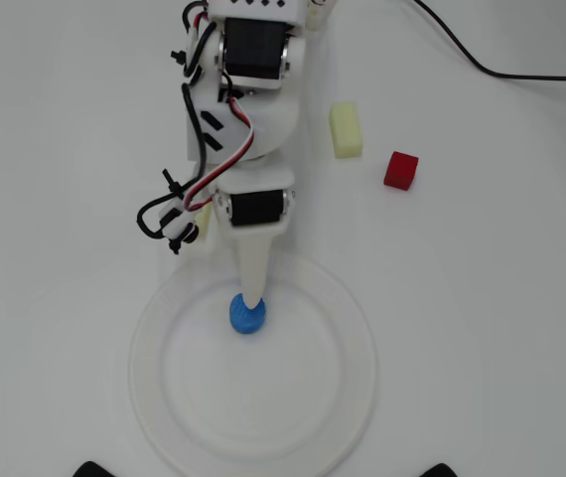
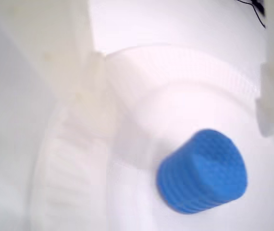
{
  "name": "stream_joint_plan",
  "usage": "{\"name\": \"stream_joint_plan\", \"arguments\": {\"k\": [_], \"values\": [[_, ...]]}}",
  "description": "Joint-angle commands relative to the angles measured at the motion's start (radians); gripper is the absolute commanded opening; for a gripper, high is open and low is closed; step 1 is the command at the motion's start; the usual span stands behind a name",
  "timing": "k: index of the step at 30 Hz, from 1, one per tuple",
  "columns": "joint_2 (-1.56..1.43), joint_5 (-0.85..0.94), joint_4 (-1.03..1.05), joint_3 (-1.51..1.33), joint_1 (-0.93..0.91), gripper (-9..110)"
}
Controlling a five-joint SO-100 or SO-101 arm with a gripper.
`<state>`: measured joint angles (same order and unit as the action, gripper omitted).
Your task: Grasp a blue block and put it in the dish.
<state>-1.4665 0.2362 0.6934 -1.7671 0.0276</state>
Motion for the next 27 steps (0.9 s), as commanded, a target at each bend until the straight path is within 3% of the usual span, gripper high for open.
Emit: {"name": "stream_joint_plan", "arguments": {"k": [1, 14, 27], "values": [[-0.084, -0.015, 0.060, 0.071, -0.006, 32], [-0.420, -0.052, 0.479, 0.080, -0.006, 46], [-1.088, -0.077, 0.387, -0.718, -0.012, 45]]}}
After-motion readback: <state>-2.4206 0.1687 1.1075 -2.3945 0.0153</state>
